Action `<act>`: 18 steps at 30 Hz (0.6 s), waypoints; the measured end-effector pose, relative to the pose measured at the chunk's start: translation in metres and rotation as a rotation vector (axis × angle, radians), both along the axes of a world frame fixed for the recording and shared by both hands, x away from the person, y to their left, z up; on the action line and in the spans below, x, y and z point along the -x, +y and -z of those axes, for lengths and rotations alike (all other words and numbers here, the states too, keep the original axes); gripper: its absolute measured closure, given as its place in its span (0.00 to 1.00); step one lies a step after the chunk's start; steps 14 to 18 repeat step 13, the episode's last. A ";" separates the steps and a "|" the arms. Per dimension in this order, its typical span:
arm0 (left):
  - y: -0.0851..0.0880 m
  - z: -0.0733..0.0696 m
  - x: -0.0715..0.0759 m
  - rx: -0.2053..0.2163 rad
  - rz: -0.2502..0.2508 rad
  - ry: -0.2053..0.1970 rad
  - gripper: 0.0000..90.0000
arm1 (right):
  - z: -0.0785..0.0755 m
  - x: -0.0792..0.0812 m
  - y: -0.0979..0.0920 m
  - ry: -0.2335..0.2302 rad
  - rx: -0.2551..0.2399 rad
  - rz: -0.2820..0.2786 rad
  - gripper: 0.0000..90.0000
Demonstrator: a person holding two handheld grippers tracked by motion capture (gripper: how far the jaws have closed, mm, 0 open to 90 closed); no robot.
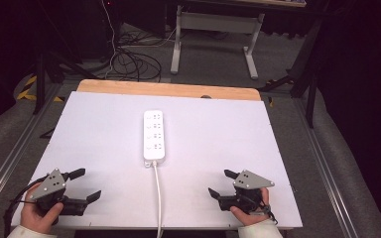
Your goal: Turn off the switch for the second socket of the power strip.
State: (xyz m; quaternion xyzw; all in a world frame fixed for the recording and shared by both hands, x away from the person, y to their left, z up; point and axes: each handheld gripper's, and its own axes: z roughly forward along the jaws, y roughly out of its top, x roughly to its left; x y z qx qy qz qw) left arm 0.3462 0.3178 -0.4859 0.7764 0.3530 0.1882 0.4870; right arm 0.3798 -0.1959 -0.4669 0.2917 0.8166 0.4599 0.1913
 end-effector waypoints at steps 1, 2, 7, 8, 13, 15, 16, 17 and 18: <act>-0.001 0.000 -0.001 0.006 -0.019 0.010 0.08 | 0.000 0.000 0.000 0.000 0.000 0.000 0.22; -0.001 -0.001 -0.002 0.011 -0.031 0.011 0.09 | 0.000 0.000 0.000 0.001 0.000 0.001 0.22; -0.001 -0.001 -0.002 0.007 -0.010 -0.008 0.09 | 0.000 0.000 0.001 0.003 0.003 0.000 0.22; -0.001 -0.001 -0.002 0.003 -0.002 -0.013 0.09 | 0.001 0.000 0.000 0.004 0.004 0.001 0.22; 0.002 0.001 -0.004 -0.056 0.060 -0.046 0.09 | 0.001 0.000 0.000 0.006 0.004 0.005 0.22; 0.002 0.001 -0.004 -0.056 0.060 -0.046 0.09 | 0.001 0.000 0.000 0.006 0.004 0.005 0.22; 0.002 0.001 -0.004 -0.056 0.060 -0.046 0.09 | 0.001 0.000 0.000 0.006 0.004 0.005 0.22; 0.002 0.001 -0.004 -0.056 0.060 -0.046 0.09 | 0.001 0.000 0.000 0.006 0.004 0.005 0.22; 0.002 0.001 -0.004 -0.056 0.060 -0.046 0.09 | 0.001 0.000 0.000 0.006 0.004 0.005 0.22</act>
